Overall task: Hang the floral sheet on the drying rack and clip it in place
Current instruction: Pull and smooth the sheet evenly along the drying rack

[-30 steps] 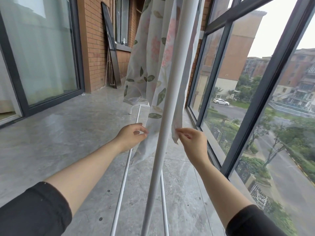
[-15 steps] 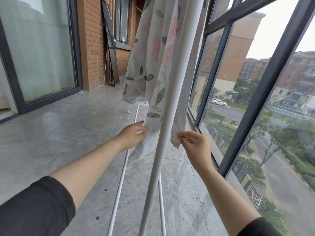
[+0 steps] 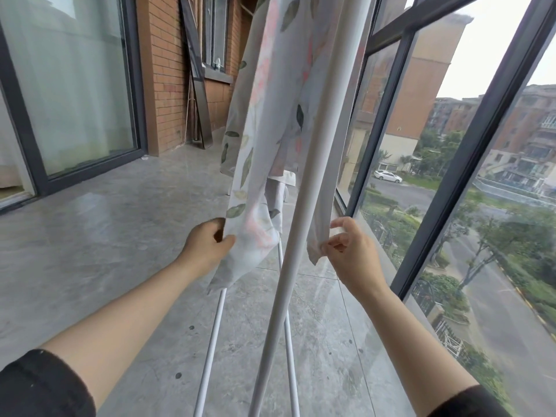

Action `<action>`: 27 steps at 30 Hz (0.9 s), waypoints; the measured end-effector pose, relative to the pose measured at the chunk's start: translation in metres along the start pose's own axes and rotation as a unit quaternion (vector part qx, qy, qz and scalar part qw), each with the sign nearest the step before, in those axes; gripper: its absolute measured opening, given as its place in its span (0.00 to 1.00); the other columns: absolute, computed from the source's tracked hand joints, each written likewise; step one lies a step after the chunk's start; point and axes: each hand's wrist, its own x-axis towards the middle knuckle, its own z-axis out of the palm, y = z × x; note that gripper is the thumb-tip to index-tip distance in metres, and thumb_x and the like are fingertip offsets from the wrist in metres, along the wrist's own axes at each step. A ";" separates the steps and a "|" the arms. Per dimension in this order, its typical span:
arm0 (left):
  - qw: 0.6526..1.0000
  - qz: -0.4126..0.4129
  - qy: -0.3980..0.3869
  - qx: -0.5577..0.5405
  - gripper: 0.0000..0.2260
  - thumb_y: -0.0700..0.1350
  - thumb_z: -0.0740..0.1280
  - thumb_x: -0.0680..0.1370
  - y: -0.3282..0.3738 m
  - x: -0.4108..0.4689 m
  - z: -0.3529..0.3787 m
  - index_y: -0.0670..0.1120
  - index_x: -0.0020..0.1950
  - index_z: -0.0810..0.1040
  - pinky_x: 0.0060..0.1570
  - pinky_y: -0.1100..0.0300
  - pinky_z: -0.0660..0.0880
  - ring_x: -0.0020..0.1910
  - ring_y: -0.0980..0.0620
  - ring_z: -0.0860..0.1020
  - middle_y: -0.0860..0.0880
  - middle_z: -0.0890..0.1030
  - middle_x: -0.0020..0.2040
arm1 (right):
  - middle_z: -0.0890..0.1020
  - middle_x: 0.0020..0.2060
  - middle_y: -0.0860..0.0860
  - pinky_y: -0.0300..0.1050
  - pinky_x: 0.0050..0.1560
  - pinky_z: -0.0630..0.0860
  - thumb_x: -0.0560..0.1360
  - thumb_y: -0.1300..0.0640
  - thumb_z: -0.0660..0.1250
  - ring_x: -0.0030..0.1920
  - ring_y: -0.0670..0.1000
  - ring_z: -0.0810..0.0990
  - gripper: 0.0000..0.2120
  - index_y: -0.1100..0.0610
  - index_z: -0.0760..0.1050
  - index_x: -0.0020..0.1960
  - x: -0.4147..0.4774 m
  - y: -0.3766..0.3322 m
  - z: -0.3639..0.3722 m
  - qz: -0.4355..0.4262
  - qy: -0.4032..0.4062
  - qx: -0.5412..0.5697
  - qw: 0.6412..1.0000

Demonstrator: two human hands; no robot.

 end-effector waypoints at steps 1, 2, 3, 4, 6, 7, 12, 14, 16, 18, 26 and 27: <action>1.000 0.008 0.003 0.008 0.08 0.42 0.66 0.77 -0.002 -0.004 0.000 0.42 0.38 0.74 0.33 0.59 0.66 0.31 0.51 0.71 0.48 0.74 0.32 | 0.78 0.28 0.46 0.42 0.24 0.68 0.73 0.65 0.67 0.29 0.51 0.74 0.05 0.58 0.73 0.40 -0.001 0.000 0.000 -0.010 -0.003 -0.025 1.000; 1.000 0.008 0.015 0.004 0.12 0.43 0.65 0.78 -0.005 -0.009 0.000 0.41 0.36 0.73 0.34 0.58 0.65 0.31 0.51 0.70 0.47 0.73 0.31 | 0.72 0.24 0.46 0.43 0.24 0.63 0.72 0.67 0.65 0.26 0.52 0.67 0.10 0.59 0.71 0.33 -0.003 0.003 0.001 -0.017 0.000 -0.048 0.999; 0.999 0.010 0.034 -0.009 0.14 0.44 0.64 0.79 -0.007 -0.014 -0.001 0.39 0.35 0.72 0.34 0.57 0.65 0.32 0.50 0.70 0.44 0.73 0.32 | 0.67 0.21 0.46 0.42 0.24 0.59 0.72 0.68 0.65 0.25 0.50 0.61 0.15 0.59 0.66 0.29 -0.007 0.005 0.002 -0.018 0.000 -0.062 0.998; 0.998 0.017 0.059 -0.024 0.15 0.45 0.63 0.80 -0.007 -0.019 -0.003 0.38 0.37 0.72 0.34 0.57 0.66 0.32 0.49 0.71 0.41 0.75 0.33 | 0.63 0.19 0.46 0.42 0.25 0.57 0.72 0.69 0.64 0.24 0.48 0.58 0.19 0.57 0.63 0.26 -0.013 0.007 0.003 -0.013 0.000 -0.071 0.997; 0.994 0.054 0.088 -0.027 0.14 0.46 0.64 0.79 -0.002 -0.027 -0.009 0.37 0.39 0.72 0.33 0.57 0.66 0.31 0.47 0.72 0.40 0.76 0.33 | 0.65 0.17 0.47 0.37 0.24 0.53 0.71 0.70 0.63 0.22 0.48 0.59 0.25 0.52 0.58 0.23 -0.029 0.009 0.006 -0.002 0.003 -0.079 0.997; 0.994 0.071 0.087 -0.015 0.13 0.45 0.65 0.79 0.001 -0.030 -0.011 0.38 0.39 0.72 0.32 0.57 0.65 0.30 0.48 0.71 0.41 0.75 0.32 | 0.67 0.17 0.45 0.38 0.22 0.55 0.71 0.70 0.63 0.22 0.48 0.61 0.26 0.51 0.57 0.22 -0.038 0.011 0.007 0.002 0.006 -0.075 0.997; 0.998 0.043 0.034 0.009 0.09 0.46 0.67 0.77 -0.006 -0.053 -0.010 0.40 0.42 0.76 0.32 0.56 0.68 0.30 0.50 0.71 0.44 0.75 0.32 | 0.63 0.20 0.48 0.39 0.24 0.54 0.73 0.66 0.66 0.25 0.48 0.58 0.28 0.51 0.53 0.24 -0.070 0.022 0.024 0.022 0.009 -0.063 0.998; 1.000 0.022 -0.002 0.015 0.07 0.46 0.67 0.77 -0.017 -0.067 -0.007 0.43 0.43 0.78 0.31 0.58 0.68 0.29 0.51 0.70 0.47 0.75 0.31 | 0.62 0.20 0.48 0.38 0.24 0.54 0.73 0.66 0.66 0.25 0.48 0.58 0.28 0.50 0.54 0.23 -0.082 0.026 0.030 0.042 0.010 -0.057 0.997; 1.000 0.003 -0.023 0.017 0.08 0.46 0.67 0.77 -0.025 -0.081 -0.005 0.46 0.39 0.77 0.30 0.60 0.65 0.27 0.54 0.67 0.50 0.71 0.28 | 0.61 0.19 0.47 0.38 0.23 0.56 0.73 0.66 0.65 0.25 0.48 0.59 0.27 0.51 0.56 0.22 -0.094 0.026 0.033 0.068 0.003 -0.062 0.996; 0.999 -0.011 -0.044 0.022 0.10 0.47 0.67 0.77 -0.030 -0.093 -0.001 0.44 0.39 0.76 0.31 0.57 0.66 0.28 0.51 0.69 0.49 0.72 0.29 | 0.65 0.19 0.45 0.37 0.22 0.57 0.72 0.67 0.64 0.24 0.48 0.61 0.25 0.51 0.62 0.21 -0.103 0.027 0.032 0.081 -0.014 -0.062 0.995; 0.996 -0.063 -0.058 -0.021 0.19 0.49 0.70 0.75 -0.034 -0.145 0.008 0.34 0.34 0.75 0.29 0.60 0.61 0.25 0.57 0.63 0.48 0.66 0.25 | 0.76 0.25 0.56 0.39 0.27 0.62 0.72 0.64 0.66 0.27 0.49 0.67 0.12 0.57 0.77 0.29 -0.144 0.022 0.007 0.128 -0.056 0.021 0.990; 0.996 -0.069 -0.057 -0.026 0.18 0.48 0.71 0.74 -0.031 -0.151 0.008 0.34 0.34 0.75 0.28 0.59 0.62 0.24 0.57 0.63 0.46 0.67 0.24 | 0.79 0.28 0.55 0.41 0.29 0.66 0.71 0.63 0.66 0.28 0.51 0.71 0.09 0.59 0.78 0.32 -0.151 0.018 0.003 0.128 -0.060 0.035 0.989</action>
